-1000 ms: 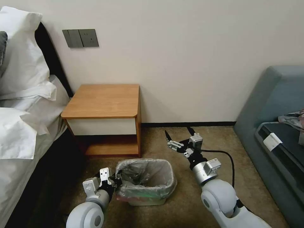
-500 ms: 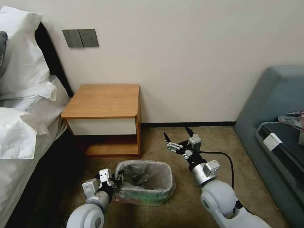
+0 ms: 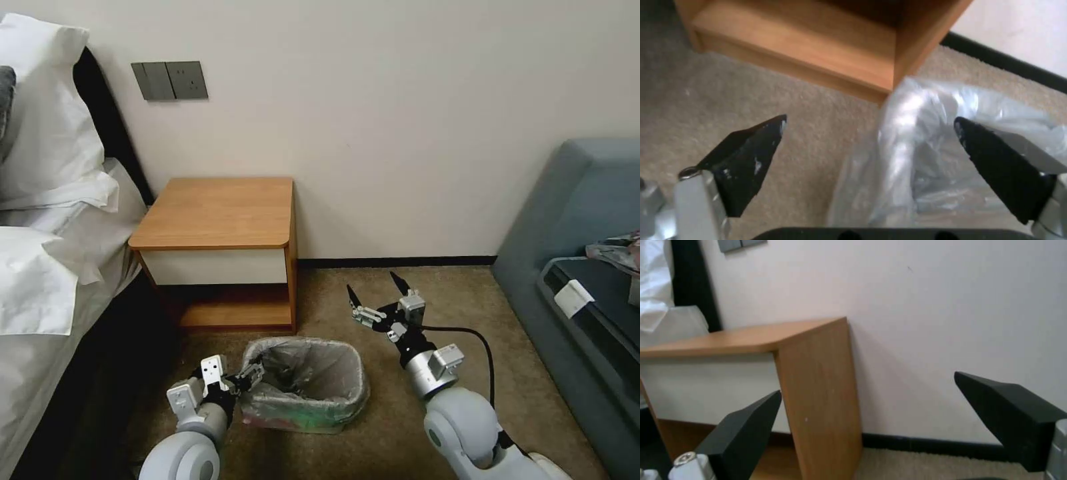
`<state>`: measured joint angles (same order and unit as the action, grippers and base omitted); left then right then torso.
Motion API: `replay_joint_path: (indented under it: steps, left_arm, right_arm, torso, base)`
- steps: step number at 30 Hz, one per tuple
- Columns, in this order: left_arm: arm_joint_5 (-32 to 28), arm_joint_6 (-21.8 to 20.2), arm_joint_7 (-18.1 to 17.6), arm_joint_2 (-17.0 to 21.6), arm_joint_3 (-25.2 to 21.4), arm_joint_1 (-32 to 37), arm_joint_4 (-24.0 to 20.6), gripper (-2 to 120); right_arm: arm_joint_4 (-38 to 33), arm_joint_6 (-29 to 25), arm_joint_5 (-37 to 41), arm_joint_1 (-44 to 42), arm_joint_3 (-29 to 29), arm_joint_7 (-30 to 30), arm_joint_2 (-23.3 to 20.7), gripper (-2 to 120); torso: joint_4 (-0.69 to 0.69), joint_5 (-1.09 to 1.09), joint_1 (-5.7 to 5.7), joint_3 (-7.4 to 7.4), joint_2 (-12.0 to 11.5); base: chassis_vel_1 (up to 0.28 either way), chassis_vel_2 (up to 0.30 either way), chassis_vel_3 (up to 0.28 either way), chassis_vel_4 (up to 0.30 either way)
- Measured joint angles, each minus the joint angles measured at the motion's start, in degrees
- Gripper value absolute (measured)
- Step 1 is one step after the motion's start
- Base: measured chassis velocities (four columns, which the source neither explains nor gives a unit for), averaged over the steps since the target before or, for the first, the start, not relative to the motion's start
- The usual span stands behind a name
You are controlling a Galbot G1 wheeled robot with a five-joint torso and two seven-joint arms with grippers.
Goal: Pick up the garbage bag from the table and place it over the trash can.
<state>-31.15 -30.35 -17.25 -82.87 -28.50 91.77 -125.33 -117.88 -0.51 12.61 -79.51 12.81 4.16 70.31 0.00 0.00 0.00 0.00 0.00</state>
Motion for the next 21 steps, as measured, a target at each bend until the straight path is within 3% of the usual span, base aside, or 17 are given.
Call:
replay_joint_path:
  steps: [2, 4, 5, 7, 8, 11, 12, 14, 21]
  left_arm:
    - [0.8, 1.07, -0.02, 0.1, -0.09, -0.11, -0.03, 100]
    - [4.21, 7.71, 0.97, 0.05, -0.13, -0.48, 1.14, 100]
    - [4.21, 7.71, 0.97, 0.05, -0.13, -0.48, 1.14, 100]
    - [9.13, 16.18, 4.31, 0.14, -0.62, -1.25, 3.36, 100]
    - [9.13, 16.18, 4.31, 0.14, -0.62, -1.25, 3.36, 100]
    - [14.12, 27.31, 10.07, 1.4, -1.75, -2.89, 7.01, 100]
    - [14.12, 27.31, 10.07, 1.4, -1.75, -2.89, 7.01, 100]
    - [16.31, 31.72, 12.16, 2.41, -2.42, -3.29, 9.09, 100]
    - [16.55, 34.92, 11.86, 2.89, -2.83, -1.94, 12.06, 99]
  right_arm:
    - [0.08, -0.38, -1.18, -0.93, 0.0, 0.44, 0.89, 100]
    - [0.69, -1.13, -4.63, -3.17, -0.33, 2.26, 3.75, 100]
    - [0.69, -1.13, -4.63, -3.17, -0.33, 2.26, 3.75, 100]
    - [1.49, -1.77, -6.95, -4.86, -0.53, 4.27, 7.12, 100]
    - [1.49, -1.77, -6.95, -4.86, -0.53, 4.27, 7.12, 100]
    - [3.02, -3.96, -12.3, -6.1, 1.65, 4.45, 10.29, 100]
    - [3.02, -3.96, -12.3, -6.1, 1.65, 4.45, 10.29, 100]
    - [3.92, -5.47, -15.08, -7.11, 3.84, 4.46, 11.4, 100]
    - [5.57, -8.69, -15.45, -9.15, 7.41, 2.71, 12.78, 100]
  torso:
    - [0.0, 0.0, 0.0, 0.0, 0.0]
    - [0.0, 0.0, 0.0, 0.0, 0.0]
    - [0.0, 0.0, 0.0, 0.0, 0.0]
    - [0.0, -0.01, 0.0, 0.0, 0.0]
    - [0.0, -0.01, 0.0, 0.0, 0.0]
    - [0.0, -0.01, 0.0, 0.0, 0.0]
    - [0.0, -0.01, 0.0, 0.0, 0.0]
    - [0.0, -0.01, 0.0, 0.0, 0.0]
    - [0.0, -0.01, 0.0, 0.0, 0.0]
  base:
    - [0.0, 0.0, 0.0, 0.0]
    - [0.0, 0.0, 0.0, 0.0]
    - [0.0, 0.0, 0.0, 0.0]
    - [0.0, 0.0, 0.0, 0.0]
    - [0.0, 0.0, 0.0, 0.0]
    - [0.0, 0.0, 0.0, 0.0]
    - [0.0, 0.0, 0.0, 0.0]
    - [0.0, 0.0, 0.0, 0.0]
    - [0.0, 0.0, 0.0, 0.0]
